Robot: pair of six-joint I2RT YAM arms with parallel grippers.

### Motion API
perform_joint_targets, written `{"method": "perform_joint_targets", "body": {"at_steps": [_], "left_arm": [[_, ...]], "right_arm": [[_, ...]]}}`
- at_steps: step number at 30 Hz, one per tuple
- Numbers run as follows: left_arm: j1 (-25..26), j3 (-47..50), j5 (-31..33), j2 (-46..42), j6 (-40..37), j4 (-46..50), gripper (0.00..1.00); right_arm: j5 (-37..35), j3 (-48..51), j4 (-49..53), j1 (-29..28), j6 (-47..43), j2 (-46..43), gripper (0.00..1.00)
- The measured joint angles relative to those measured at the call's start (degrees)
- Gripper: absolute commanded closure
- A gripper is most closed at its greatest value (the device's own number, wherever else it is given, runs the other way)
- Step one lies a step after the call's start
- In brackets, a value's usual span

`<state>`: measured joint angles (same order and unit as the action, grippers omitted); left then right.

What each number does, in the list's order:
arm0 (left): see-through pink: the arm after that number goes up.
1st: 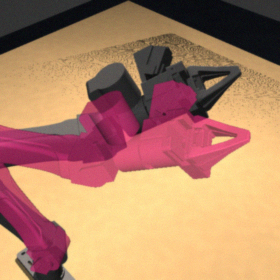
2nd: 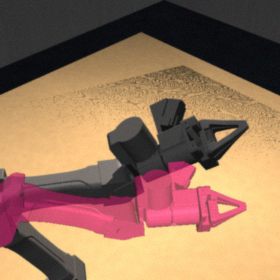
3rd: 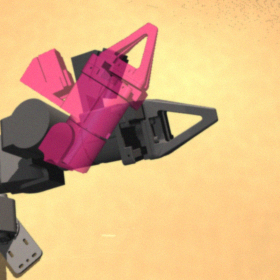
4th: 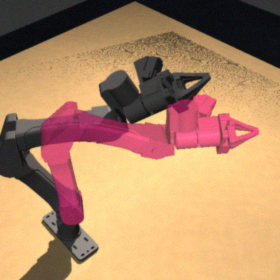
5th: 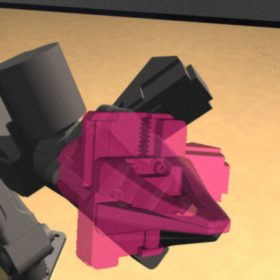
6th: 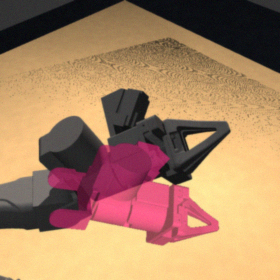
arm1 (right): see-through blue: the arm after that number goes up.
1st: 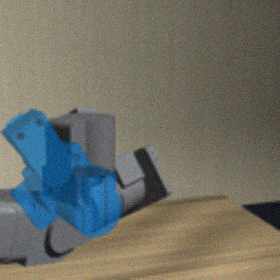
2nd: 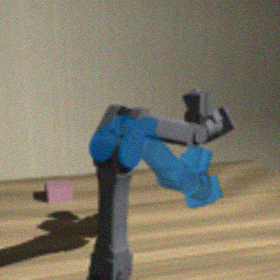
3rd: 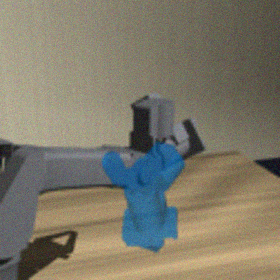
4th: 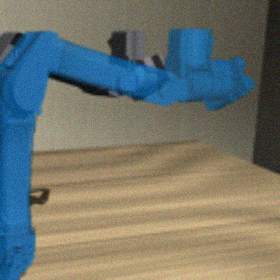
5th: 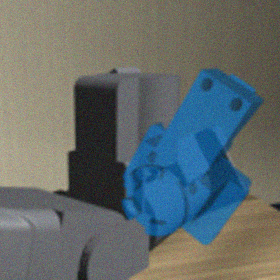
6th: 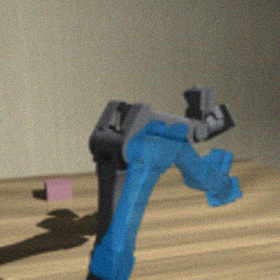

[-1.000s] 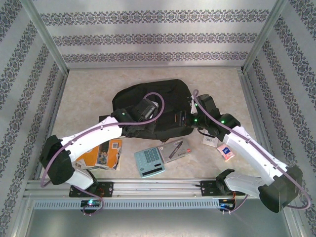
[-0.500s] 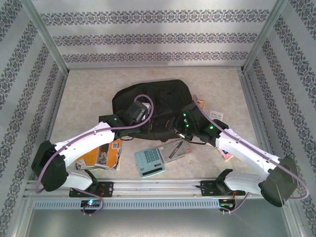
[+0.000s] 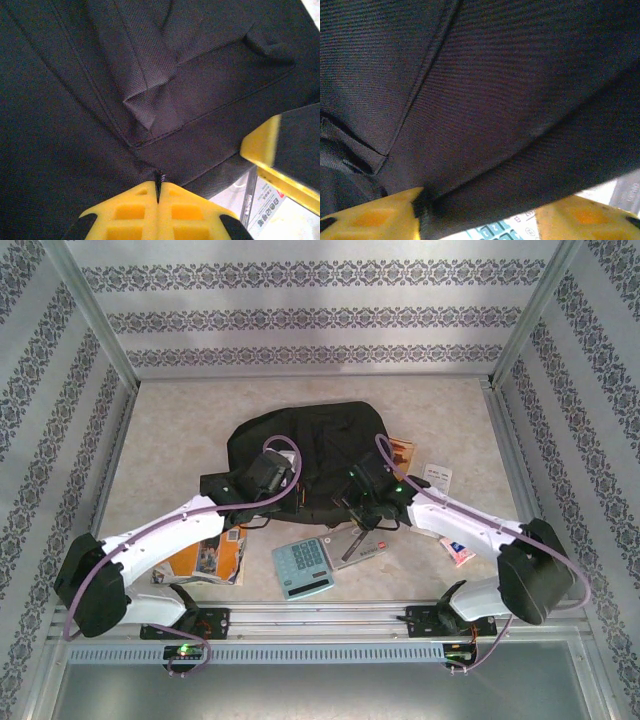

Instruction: Pack the student bag

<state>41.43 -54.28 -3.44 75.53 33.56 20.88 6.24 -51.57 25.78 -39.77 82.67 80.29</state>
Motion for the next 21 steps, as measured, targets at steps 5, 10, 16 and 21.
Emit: {"method": "perform_joint_targets", "body": {"at_steps": [5, 10, 16, 21], "left_arm": [[-0.26, 0.17, 0.66, -1.22, -0.04, 0.02, 1.0], [-1.4, 0.85, 0.87, -3.82, -0.04, -0.02, 1.0], [-3.65, 2.64, 2.01, -6.62, -0.31, 0.02, 1.0], [-4.52, 3.19, 3.1, -7.26, -0.96, 0.11, 1.0]], "right_arm": [[-1.68, -1.6, -0.46, 1.44, -0.46, 0.87, 0.93], [-2.67, -1.64, -0.57, 3.87, -1.68, -0.26, 0.99], [-4.28, -1.64, 0.42, 5.9, -4.42, -3.04, 1.0], [-4.83, -2.16, 1.84, 8.02, -8.11, -3.3, 1.0]]}}
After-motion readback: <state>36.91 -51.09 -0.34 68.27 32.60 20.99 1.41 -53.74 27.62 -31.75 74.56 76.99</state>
